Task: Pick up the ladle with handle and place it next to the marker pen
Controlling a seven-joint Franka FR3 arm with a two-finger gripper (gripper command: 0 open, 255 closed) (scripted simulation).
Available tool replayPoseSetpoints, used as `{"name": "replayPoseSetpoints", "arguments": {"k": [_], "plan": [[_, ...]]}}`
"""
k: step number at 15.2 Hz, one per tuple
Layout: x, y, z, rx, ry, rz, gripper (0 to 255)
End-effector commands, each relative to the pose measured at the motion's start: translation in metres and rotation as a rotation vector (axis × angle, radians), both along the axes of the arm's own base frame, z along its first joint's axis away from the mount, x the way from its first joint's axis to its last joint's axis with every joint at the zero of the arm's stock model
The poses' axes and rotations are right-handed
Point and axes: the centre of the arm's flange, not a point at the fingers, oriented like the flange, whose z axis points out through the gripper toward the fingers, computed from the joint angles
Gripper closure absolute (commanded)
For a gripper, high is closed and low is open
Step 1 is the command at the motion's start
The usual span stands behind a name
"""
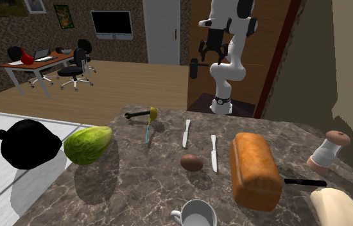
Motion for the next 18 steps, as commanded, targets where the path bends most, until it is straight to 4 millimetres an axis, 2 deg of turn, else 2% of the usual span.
{"name": "replayPoseSetpoints", "arguments": {"k": [1, 10, 18], "plan": [[0.0, 0.0, 0.0, 0.0, 0.0, 0.0, 0], [0.067, -0.079, -0.065, 0.016, 0.016, 0.14, 0], [0.134, -0.14, -0.126, 0.03, 0.03, 0.265, 0]]}}
